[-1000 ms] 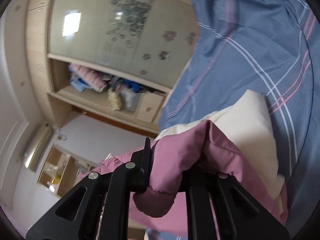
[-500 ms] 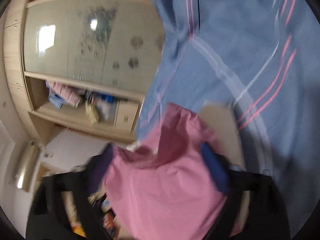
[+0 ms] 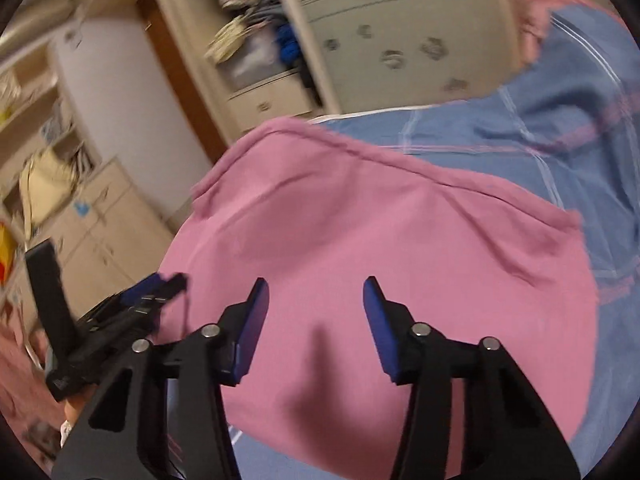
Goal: Fold large clothes
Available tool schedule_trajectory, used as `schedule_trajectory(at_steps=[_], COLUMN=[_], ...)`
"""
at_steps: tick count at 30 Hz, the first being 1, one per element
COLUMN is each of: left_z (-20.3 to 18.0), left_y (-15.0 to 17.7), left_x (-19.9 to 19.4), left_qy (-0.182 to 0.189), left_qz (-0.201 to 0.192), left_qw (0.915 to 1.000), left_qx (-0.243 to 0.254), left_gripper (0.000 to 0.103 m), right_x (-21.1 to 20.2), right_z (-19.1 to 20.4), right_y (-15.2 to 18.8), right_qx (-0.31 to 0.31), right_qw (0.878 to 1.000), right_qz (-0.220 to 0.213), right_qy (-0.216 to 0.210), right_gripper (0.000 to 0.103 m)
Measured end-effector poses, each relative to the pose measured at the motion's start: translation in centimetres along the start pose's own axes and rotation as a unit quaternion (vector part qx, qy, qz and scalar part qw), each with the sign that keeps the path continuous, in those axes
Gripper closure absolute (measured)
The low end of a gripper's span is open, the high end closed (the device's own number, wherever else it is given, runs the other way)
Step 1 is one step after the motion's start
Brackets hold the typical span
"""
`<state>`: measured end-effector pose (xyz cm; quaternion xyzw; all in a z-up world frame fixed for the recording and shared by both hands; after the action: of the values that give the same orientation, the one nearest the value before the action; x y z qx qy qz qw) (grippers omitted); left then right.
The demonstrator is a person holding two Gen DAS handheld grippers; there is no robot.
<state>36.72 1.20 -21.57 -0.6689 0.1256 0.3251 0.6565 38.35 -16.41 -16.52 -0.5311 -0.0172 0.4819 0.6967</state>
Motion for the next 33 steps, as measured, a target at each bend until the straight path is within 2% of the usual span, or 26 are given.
schedule_trajectory(at_steps=[4,7,9,10,11,14,16,17,18,20,21,22,23,24,26,28,31,33], left_z=[1.0,2.4,2.9,2.8,2.4,1.8,2.1,2.3,2.6,3.0,3.1,3.1,3.0,2.9,2.6,2.7,3.0,3.6], left_y=[-0.2,0.1,0.4,0.5,0.6,0.9,1.0,0.9,0.9,1.0,1.1,1.1,1.2,1.2,1.3,1.4,1.5,1.4], left_x=[2.8,4.8,5.9,6.4,6.8,7.3,6.9,6.8,6.7,6.8,6.8,6.8,6.8,6.7,6.6,6.8,6.6,6.2], left_qy=[-0.024,-0.036,-0.045,-0.05,-0.055,-0.08,-0.083,-0.078,-0.072,-0.061,-0.057,-0.057,-0.057,-0.056,-0.055,-0.057,-0.06,-0.06], left_qz=[0.025,0.049,0.059,0.059,0.056,0.048,0.046,0.047,0.05,0.055,0.057,0.056,0.054,0.05,0.042,0.043,0.046,0.044], left_qw=[0.9993,0.9979,0.997,0.9969,0.9969,0.9951,0.9952,0.9956,0.9961,0.9966,0.9968,0.9968,0.9969,0.9971,0.9972,0.9971,0.9969,0.9972], left_qx=[-0.012,-0.023,-0.021,-0.011,0.003,0.032,0.025,0.019,0.012,0.001,0.0,0.004,0.007,0.013,0.028,0.028,0.02,0.011], left_gripper=[0.039,0.038,0.039,0.039,0.039,0.038,0.037,0.037,0.036,0.035,0.035,0.035,0.034,0.033,0.032,0.031,0.031,0.032], right_x=[7.1,12.0,14.3,14.9,15.0,14.2,12.5,10.6,9.1,5.7,4.8,4.2,4.1,3.9,2.3,1.5,0.7,1.4], right_z=[2.6,0.3,-3.1,-4.3,-5.7,-6.9,-6.4,-6.6,-7.1,-10.5,-12.3,-15.0,-17.9,-20.1,-23.2,-23.9,-21.3,-17.7], right_y=[-1.5,-2.2,-2.3,-2.4,-2.5,-2.3,-2.5,-3.0,-3.4,-4.6,-4.5,-3.9,-2.6,-1.5,0.3,1.1,0.6,-0.8], right_qx=[-0.041,-0.07,-0.038,-0.017,0.007,0.05,0.05,0.046,0.038,0.04,0.05,0.069,0.094,0.117,0.16,0.193,0.175,0.159], right_qw=[0.997,0.99,0.989,0.99,0.992,0.994,0.995,0.996,0.994,0.979,0.972,0.962,0.956,0.952,0.948,0.948,0.945,0.964], right_qz=[0.062,0.099,0.106,0.105,0.098,0.085,0.071,0.053,0.035,-0.001,-0.002,0.015,0.039,0.049,0.036,0.027,0.021,-0.001], right_qy=[-0.008,0.077,0.096,0.089,0.08,0.049,0.042,0.058,0.094,0.201,0.231,0.263,0.273,0.278,0.274,0.251,0.275,0.215], right_gripper=[0.053,0.053,0.057,0.057,0.063,0.07,0.073,0.074,0.074,0.065,0.062,0.047,0.039,0.039,0.039,0.04,0.04,0.04])
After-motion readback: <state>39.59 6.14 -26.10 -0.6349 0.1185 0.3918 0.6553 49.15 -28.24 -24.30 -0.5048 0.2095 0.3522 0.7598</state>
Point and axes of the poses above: each gripper's, at about its wrist camera, not at the fingertips, and x roughly the way its jaws point, z to its left, y to its underside, the point moved 7 cm from there along x, roughly the way its jaws point, and after that the axes turned 15 degrees about -y, right-handed, at the moved point
